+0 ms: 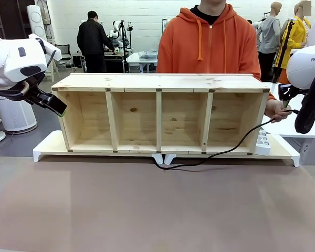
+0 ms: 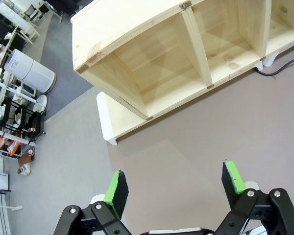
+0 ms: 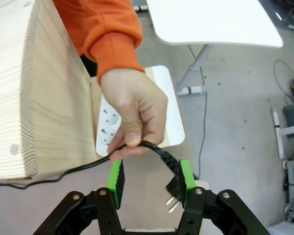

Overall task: Perform cable management.
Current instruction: Release the Power Cable when the human grasps it.

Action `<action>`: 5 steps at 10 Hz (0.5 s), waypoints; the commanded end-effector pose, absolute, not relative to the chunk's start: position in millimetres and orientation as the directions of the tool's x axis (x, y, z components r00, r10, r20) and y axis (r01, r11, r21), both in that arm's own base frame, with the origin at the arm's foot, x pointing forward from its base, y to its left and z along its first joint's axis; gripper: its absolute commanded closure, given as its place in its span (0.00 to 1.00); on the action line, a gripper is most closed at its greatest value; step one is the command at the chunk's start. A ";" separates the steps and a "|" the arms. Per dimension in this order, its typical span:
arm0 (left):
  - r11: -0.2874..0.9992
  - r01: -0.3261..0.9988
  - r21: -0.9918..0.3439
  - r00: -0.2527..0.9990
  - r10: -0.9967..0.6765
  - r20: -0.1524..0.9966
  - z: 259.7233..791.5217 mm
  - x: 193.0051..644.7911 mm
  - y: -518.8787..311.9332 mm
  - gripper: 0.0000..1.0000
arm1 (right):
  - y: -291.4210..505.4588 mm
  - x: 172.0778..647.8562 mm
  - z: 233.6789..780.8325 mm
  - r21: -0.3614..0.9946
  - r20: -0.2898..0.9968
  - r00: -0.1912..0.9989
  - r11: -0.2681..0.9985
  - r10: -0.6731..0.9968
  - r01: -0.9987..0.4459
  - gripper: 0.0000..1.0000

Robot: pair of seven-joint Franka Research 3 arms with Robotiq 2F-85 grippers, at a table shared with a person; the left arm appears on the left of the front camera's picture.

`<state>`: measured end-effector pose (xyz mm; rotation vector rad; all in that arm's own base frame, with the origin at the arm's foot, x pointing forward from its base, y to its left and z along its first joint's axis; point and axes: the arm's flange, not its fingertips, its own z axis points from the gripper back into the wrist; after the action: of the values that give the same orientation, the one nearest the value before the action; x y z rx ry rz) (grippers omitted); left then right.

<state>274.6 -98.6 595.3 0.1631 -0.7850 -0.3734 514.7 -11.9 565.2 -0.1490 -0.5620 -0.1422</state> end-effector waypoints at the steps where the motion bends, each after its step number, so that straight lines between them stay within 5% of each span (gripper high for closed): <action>1: 0.922 0.265 0.281 0.639 -0.386 0.666 595.2 276.8 -99.5 0.00 | -12.1 514.4 563.5 -0.103 0.532 0.841 0.979 -0.096 0.176 0.19; 5: 0.922 0.265 0.281 0.639 -0.386 0.666 595.2 276.8 -99.5 0.00 | -12.1 514.4 563.5 -0.103 0.532 0.841 0.979 -0.096 0.176 0.19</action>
<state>274.6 -98.6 595.3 0.1631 -0.7850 -0.3734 514.5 -12.0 564.6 -0.1497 -0.5581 -0.1428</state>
